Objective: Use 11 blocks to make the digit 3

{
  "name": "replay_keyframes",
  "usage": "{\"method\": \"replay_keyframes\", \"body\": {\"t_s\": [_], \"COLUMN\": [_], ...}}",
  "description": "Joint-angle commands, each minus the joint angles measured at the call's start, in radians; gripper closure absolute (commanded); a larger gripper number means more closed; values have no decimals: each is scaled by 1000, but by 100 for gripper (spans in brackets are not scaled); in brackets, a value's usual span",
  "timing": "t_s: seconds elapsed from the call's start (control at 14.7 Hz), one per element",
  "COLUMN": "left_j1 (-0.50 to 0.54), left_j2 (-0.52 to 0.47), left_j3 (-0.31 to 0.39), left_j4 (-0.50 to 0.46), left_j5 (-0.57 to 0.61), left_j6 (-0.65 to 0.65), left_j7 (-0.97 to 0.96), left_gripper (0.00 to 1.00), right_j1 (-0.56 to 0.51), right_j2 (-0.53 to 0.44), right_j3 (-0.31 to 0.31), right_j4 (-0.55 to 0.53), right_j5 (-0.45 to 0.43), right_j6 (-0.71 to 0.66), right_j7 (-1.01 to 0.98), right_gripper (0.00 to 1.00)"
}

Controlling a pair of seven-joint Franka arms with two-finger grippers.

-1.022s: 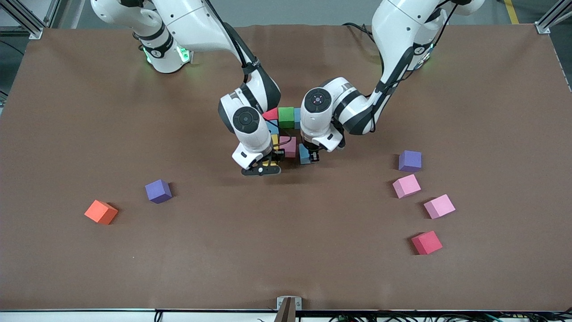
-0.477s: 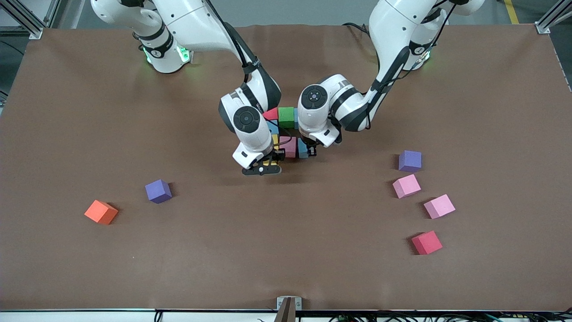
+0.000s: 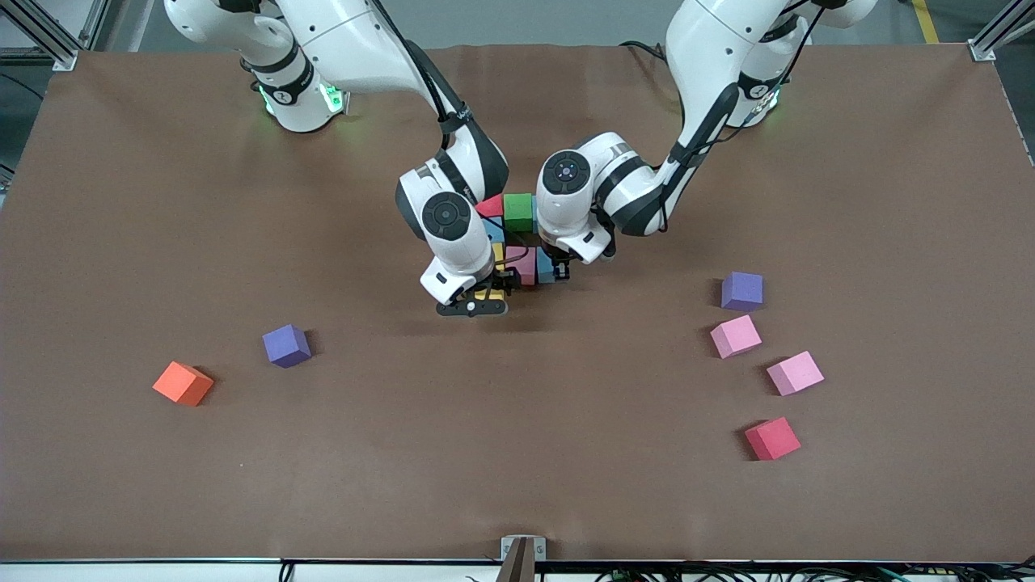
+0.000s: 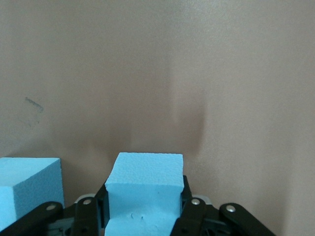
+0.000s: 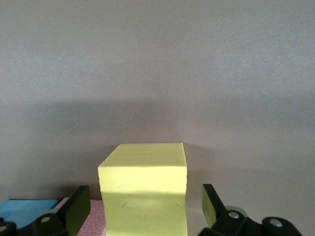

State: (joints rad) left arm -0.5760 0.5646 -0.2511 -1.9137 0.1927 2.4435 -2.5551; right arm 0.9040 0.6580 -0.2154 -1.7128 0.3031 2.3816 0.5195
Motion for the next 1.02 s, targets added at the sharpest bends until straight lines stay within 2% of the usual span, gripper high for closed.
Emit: {"method": "replay_keyframes", "body": {"t_s": [0.0, 0.48, 0.82, 0.95], "left_j1": [1, -1, -2, -2], "left_j2": [-8, 5, 11, 11], "left_j3": [-2, -2, -2, -2], "left_j4": [-13, -2, 5, 5], "left_j5": [19, 21, 21, 21], "left_j6": [22, 26, 31, 31], "left_j7": [-5, -5, -5, -5], "left_gripper": [73, 70, 67, 60], "right_j1": [10, 10, -5, -58], "right_j2": [-40, -66, -119, -158], "right_j3": [-4, -5, -15, -18], "right_j4": [-33, -14, 19, 21], "right_j5": [8, 10, 7, -1], "right_j6": [-1, -10, -126, -162], "right_j7": [19, 30, 43, 42], "right_gripper": [0, 0, 0, 0]}}
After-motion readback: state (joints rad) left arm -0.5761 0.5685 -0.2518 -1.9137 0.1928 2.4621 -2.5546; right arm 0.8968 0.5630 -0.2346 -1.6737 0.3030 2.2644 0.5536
